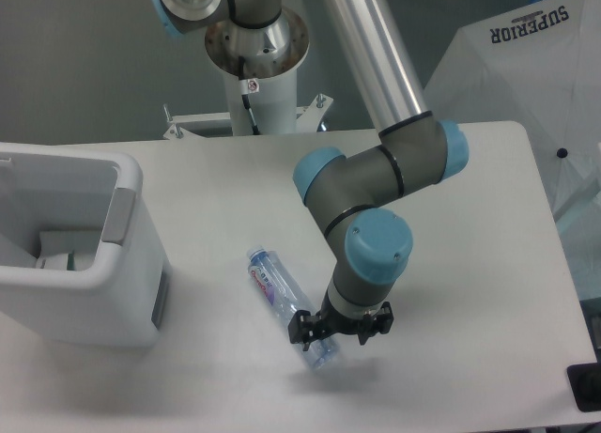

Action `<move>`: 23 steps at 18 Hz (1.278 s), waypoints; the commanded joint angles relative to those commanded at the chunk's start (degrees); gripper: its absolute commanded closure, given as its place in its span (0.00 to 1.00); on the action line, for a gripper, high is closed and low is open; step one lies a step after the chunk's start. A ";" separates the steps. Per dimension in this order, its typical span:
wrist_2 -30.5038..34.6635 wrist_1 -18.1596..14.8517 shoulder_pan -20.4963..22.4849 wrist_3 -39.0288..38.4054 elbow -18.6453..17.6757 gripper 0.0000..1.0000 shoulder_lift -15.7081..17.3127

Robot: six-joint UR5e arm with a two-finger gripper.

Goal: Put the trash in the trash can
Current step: 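Lower the gripper around the bottle and close on it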

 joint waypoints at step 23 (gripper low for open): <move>3.62 -0.53 -1.85 -1.33 0.09 0.49 -1.41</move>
